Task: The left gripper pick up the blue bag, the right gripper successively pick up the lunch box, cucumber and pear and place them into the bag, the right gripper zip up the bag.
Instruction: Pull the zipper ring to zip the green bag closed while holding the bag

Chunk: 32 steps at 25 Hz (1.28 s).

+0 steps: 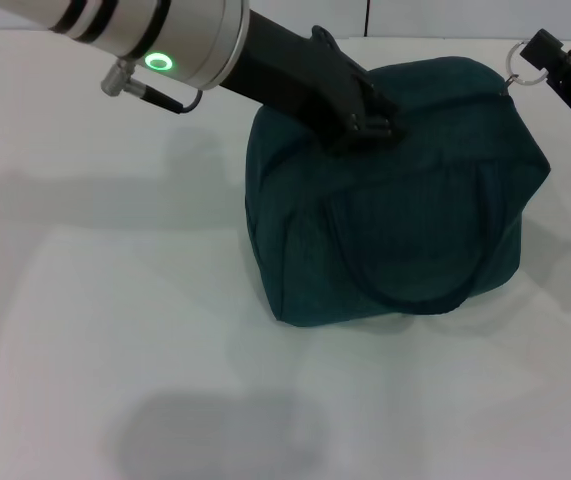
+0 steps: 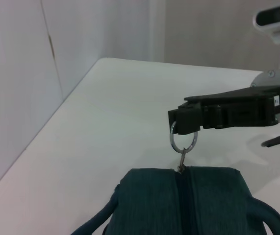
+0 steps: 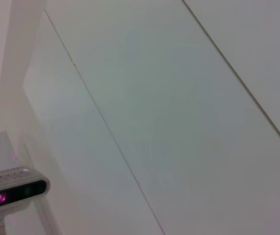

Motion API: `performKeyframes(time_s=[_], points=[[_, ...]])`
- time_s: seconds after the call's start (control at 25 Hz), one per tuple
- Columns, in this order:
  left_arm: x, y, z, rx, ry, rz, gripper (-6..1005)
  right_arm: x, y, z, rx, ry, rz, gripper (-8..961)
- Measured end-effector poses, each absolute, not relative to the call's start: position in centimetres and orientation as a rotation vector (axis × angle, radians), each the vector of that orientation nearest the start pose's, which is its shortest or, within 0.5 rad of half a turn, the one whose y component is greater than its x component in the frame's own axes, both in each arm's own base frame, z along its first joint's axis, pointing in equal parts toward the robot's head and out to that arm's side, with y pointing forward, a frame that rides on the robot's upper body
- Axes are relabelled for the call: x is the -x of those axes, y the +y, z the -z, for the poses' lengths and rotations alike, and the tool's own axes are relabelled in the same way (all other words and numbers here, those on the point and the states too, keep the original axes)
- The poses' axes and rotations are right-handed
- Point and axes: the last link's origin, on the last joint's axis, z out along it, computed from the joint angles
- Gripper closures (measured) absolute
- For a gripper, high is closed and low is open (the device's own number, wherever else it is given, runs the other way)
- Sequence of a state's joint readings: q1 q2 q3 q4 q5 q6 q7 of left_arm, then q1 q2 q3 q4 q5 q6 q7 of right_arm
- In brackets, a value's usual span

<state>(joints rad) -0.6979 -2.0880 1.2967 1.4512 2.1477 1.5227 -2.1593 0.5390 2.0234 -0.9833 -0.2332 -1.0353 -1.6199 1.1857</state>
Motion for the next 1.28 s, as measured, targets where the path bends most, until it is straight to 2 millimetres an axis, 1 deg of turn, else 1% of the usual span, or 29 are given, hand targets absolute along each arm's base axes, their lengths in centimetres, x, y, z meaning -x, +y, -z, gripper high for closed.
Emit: performKeyframes(time_s=[0.24,0.44,0.68,0.88,1.0,1.2,1.28], points=[[6.8,35.9,-0.7,2.923,-0.183,0.121,767,-23.7,33.6,-1.6,2.172,0.711,-1.529,802],[6.8,36.0,-0.7,2.917,-0.18,0.12,649,-23.7,33.6,-1.6,2.172,0.715,-1.531,800],[7.2,35.9,-0.1,2.913,-0.159,0.036,677,-23.7,33.6,-1.6,2.171,0.717,-1.532,798],[7.1,35.9,0.2,2.912,-0.145,0.023,700,-23.7,33.6,-1.6,2.171,0.717,-1.536,796],[7.1,35.9,0.2,2.912,-0.144,0.022,887,-23.7,33.6,-1.6,2.171,0.717,-1.538,794],[7.0,35.8,0.2,2.914,-0.132,0.026,899,-23.8,33.4,-1.6,2.167,0.725,-1.54,792],[6.9,35.7,0.1,2.912,-0.118,0.032,927,-24.0,33.4,-1.6,2.162,0.736,-1.542,791]])
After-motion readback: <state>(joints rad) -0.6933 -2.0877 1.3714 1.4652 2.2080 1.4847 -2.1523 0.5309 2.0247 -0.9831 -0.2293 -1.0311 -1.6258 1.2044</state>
